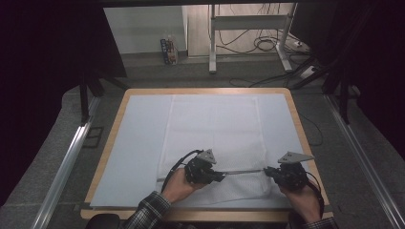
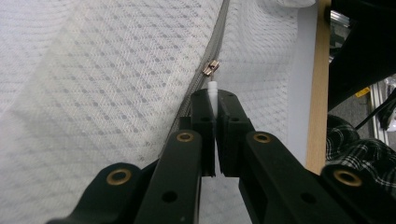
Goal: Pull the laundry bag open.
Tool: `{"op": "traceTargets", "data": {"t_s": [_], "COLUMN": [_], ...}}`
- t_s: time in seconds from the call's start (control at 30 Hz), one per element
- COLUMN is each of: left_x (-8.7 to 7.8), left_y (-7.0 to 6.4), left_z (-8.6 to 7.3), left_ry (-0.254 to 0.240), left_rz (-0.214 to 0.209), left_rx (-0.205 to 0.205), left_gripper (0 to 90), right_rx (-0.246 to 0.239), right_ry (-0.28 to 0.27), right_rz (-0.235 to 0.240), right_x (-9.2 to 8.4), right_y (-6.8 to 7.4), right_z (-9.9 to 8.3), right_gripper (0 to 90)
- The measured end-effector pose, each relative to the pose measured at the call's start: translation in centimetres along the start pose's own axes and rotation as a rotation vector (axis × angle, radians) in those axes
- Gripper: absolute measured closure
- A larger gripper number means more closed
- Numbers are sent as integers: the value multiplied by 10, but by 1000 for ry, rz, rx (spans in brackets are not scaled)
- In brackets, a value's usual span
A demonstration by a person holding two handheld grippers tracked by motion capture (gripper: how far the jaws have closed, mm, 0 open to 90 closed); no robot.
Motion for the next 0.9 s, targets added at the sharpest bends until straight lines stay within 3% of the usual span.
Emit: {"op": "traceTargets", "data": {"t_s": [0.57, 0.9], "left_x": [-14, -21], "left_y": [5, 7], "left_z": [-12, -21], "left_ry": [-22, -26], "left_rz": [32, 30], "left_rx": [-24, -51], "left_gripper": [876, 876], "right_rx": [-6, -14], "right_ry": [3, 3], "right_rz": [-6, -4], "right_x": [0, 0], "right_y": [0, 0], "right_z": [0, 0], "right_gripper": [858, 858]}}
Point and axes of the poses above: each handheld gripper's, and its own axes: x roughly forward along the jaws, z roughly out of its top, y roughly to its left, the point moved 8 cm from there along x, roughly forward along the jaws, and after that the axes turned 14 degrees about -x, right-handed, at the moved point
